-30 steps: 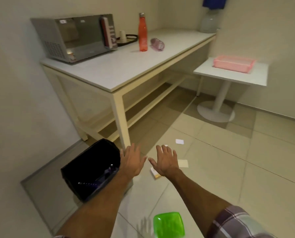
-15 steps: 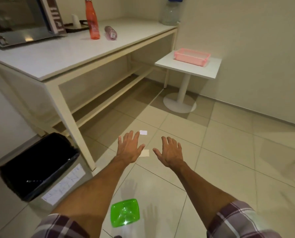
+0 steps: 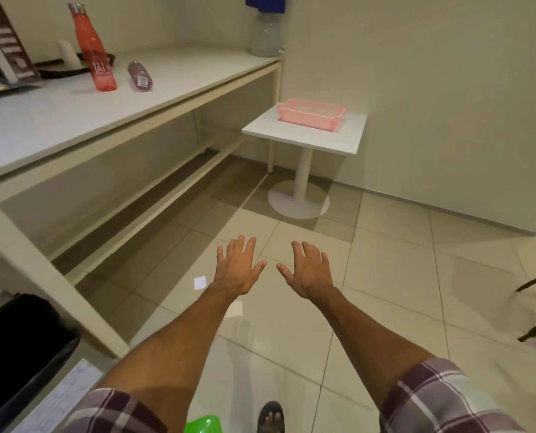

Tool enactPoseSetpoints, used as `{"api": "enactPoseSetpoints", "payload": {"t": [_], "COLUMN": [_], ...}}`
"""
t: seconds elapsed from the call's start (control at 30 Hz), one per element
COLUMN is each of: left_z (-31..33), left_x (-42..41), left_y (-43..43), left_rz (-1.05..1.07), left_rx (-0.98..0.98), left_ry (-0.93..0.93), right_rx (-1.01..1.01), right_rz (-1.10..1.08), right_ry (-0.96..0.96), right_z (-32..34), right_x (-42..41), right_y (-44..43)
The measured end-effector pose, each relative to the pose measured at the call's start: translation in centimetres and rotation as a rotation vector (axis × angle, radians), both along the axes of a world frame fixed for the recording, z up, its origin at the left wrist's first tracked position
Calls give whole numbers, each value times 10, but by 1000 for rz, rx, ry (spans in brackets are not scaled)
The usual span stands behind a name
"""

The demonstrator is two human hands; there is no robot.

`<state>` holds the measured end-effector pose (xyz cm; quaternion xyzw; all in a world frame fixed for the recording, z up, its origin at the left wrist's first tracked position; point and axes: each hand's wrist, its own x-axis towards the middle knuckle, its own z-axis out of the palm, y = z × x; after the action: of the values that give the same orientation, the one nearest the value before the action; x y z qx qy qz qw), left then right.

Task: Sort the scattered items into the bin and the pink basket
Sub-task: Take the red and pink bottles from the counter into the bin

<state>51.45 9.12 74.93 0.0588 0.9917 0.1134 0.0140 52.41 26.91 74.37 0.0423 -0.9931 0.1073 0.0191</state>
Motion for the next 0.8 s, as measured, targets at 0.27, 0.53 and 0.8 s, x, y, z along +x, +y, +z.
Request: {"api": "enactPoseSetpoints", "payload": {"t": [0.27, 0.53, 0.8], "left_z": [13, 35, 63], "left_x": [-138, -259, -397], "left_y": [19, 32, 46], "left_rz": [70, 144, 294], "left_rx": [12, 2, 33], "left_ry": [29, 62, 144], "right_rx": [-44, -116, -102], "right_rz": [20, 72, 233], "right_ry": [37, 54, 128], "right_z": [14, 34, 52], "right_x": [-139, -280, -435], "right_y": [22, 35, 61]}}
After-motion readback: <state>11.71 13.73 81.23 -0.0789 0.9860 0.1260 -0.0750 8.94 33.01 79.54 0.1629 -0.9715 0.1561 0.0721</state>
